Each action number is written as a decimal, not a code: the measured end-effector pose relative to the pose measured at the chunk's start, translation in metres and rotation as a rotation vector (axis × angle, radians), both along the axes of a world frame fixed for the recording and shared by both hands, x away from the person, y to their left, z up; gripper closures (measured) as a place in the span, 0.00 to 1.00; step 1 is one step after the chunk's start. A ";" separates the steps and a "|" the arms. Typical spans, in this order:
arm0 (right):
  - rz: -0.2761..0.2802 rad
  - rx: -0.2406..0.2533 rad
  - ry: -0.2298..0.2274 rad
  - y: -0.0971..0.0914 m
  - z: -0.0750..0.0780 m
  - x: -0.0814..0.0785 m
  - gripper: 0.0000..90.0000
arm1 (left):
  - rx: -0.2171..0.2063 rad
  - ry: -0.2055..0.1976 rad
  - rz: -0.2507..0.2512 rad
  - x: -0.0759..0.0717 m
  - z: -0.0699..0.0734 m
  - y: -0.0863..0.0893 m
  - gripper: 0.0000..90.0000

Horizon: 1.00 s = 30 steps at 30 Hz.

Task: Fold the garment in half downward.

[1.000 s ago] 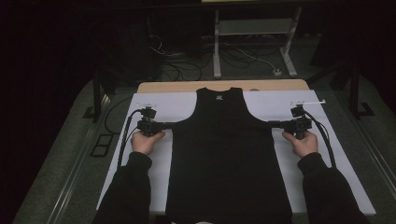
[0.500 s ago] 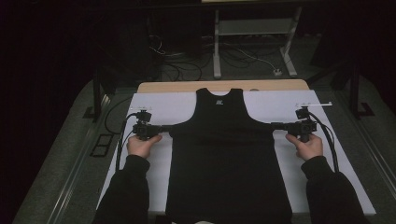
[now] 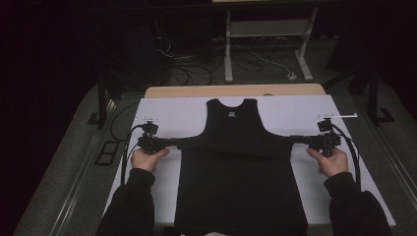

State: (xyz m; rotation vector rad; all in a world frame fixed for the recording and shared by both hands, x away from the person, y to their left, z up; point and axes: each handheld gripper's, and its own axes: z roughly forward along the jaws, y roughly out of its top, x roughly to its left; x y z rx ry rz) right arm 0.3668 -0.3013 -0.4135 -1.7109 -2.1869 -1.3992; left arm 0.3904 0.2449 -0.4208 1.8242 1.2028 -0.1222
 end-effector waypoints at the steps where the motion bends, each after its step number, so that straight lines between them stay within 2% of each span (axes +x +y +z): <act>1: 0.000 0.000 0.000 0.000 0.000 0.000 0.95 | -0.001 0.000 -0.001 -0.002 0.001 0.000 0.94; 6: 0.008 -0.008 0.019 -0.001 -0.001 -0.010 0.95 | 0.002 0.009 -0.023 -0.017 0.004 0.000 0.94; 17: 0.017 -0.004 0.063 -0.002 -0.003 -0.027 0.95 | 0.018 0.026 -0.037 -0.031 0.002 -0.003 0.94; 30: 0.042 -0.029 0.114 -0.002 -0.009 -0.038 0.95 | 0.038 0.099 -0.032 -0.044 -0.007 -0.004 0.94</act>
